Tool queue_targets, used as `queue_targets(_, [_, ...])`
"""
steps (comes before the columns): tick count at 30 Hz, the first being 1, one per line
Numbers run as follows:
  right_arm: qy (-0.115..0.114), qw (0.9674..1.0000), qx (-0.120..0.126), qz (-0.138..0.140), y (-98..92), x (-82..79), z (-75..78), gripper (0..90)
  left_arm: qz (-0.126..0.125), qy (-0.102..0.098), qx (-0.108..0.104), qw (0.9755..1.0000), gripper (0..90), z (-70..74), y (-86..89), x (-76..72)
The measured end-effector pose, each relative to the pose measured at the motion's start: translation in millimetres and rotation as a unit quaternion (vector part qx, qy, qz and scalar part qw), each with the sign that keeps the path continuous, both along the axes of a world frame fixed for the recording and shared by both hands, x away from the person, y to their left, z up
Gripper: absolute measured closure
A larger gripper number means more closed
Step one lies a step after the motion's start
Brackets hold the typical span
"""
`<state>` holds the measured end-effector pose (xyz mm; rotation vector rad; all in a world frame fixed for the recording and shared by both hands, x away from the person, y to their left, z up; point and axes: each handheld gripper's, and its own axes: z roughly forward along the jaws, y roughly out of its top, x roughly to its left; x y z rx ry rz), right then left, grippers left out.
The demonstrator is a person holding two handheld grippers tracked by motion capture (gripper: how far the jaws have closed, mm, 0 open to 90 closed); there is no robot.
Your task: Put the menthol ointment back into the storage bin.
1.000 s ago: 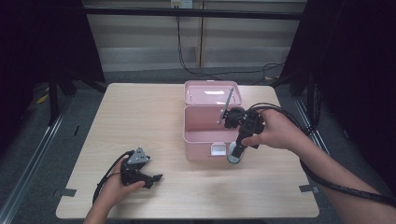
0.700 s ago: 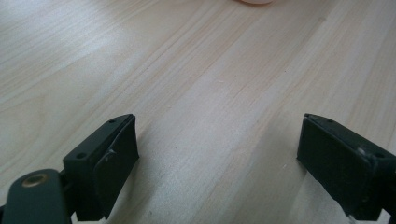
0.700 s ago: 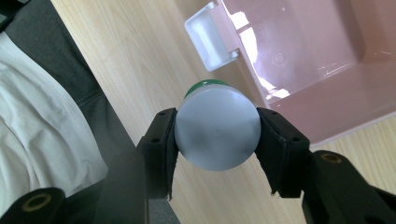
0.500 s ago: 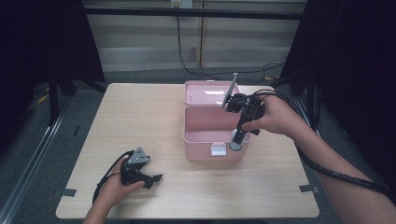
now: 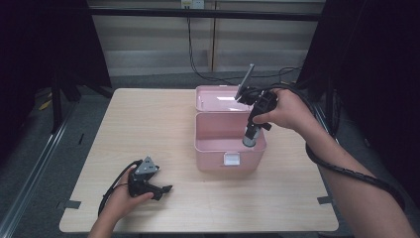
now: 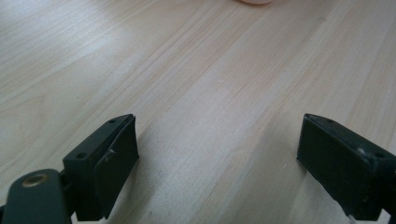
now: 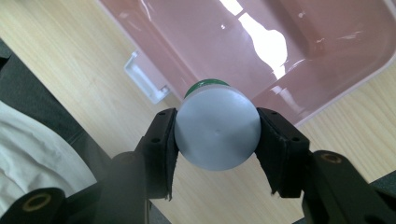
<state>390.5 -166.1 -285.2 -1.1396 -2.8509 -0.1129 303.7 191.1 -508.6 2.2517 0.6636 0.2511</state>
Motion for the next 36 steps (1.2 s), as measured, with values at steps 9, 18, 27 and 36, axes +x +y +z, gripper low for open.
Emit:
queue_targets(9, [-0.005, 0.9985, -0.010, -0.054, -0.7, 20.1, -11.0, 50.6, 0.000, 0.000, 0.001, 1.0000, 11.8, 0.1, 0.1, 0.0])
queue_targets(18, [-0.013, 0.9918, -0.001, -0.127, -3.7, 37.6, -25.8, 50.6, 0.000, 0.000, 0.001, 1.0000, 11.8, 0.1, 0.1, 0.0])
queue_targets(27, [-0.012, 0.9839, 0.002, -0.178, -2.3, 48.2, -39.9, 50.6, -0.001, 0.001, 0.000, 1.0000, 11.8, 0.1, 0.2, 0.1])
queue_targets(36, [-0.015, 0.9762, -0.002, -0.216, -1.9, 57.6, -54.3, 50.6, -0.001, 0.001, 0.000, 1.0000, 11.8, 0.1, 0.3, 0.2])
